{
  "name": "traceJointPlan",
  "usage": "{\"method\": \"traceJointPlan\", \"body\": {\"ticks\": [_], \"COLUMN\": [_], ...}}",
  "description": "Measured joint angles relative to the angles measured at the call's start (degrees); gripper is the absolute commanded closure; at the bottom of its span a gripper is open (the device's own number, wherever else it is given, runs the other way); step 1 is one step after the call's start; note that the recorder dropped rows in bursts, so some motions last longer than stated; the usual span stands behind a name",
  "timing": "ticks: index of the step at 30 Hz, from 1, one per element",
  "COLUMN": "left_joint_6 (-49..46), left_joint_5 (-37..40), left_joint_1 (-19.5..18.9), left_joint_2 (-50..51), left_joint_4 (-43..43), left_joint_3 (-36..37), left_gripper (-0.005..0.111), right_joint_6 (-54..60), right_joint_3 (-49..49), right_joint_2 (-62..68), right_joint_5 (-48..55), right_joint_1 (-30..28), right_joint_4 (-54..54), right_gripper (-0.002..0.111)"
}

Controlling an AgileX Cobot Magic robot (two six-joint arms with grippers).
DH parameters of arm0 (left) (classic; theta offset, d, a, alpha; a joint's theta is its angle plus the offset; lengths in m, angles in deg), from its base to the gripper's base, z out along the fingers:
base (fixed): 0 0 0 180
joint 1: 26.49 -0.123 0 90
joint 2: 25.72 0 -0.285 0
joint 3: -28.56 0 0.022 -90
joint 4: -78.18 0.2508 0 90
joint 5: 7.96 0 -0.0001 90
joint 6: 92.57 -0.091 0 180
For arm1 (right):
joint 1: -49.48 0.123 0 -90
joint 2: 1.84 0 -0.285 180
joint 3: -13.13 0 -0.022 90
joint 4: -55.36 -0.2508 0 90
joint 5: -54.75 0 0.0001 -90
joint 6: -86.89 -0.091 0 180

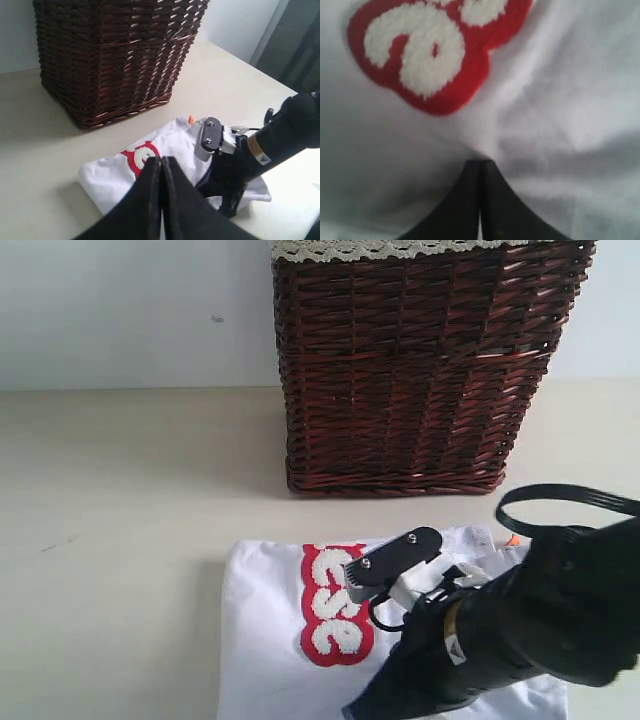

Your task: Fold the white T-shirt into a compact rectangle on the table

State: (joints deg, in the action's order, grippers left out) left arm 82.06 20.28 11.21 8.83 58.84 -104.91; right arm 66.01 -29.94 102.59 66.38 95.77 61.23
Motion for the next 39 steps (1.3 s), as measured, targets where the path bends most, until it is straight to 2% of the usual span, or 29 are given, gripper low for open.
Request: {"method": "traceJointPlan", "body": {"ticks": [12, 22, 28, 34, 39], "left_joint_6": [-0.03, -0.13, -0.13, -0.13, -0.13], "left_joint_5": [0.92, 1.61, 1.61, -0.05, -3.43], "left_joint_1": [0.0, 0.0, 0.0, 0.0, 0.0], "left_joint_2": [0.0, 0.0, 0.0, -0.69, -5.32], "left_joint_4": [0.0, 0.87, 1.71, 1.71, 1.94], "left_joint_3": [0.0, 0.0, 0.0, 0.0, 0.0], "left_gripper": [0.107, 0.107, 0.107, 0.107, 0.107], "right_joint_6": [1.01, 2.31, 2.98, 3.71, 3.83], "right_joint_3": [14.94, 16.17, 15.42, 9.68, 7.02], "right_joint_2": [12.2, 9.45, -0.95, -22.09, -38.41], "right_joint_5": [-1.12, 3.71, 5.15, 5.45, 4.92], "right_joint_1": [-0.23, -2.48, -2.48, -2.36, -2.36], "right_joint_4": [0.0, 0.0, 0.0, -0.22, -0.09], "right_gripper": [0.108, 0.108, 0.108, 0.108, 0.108]}}
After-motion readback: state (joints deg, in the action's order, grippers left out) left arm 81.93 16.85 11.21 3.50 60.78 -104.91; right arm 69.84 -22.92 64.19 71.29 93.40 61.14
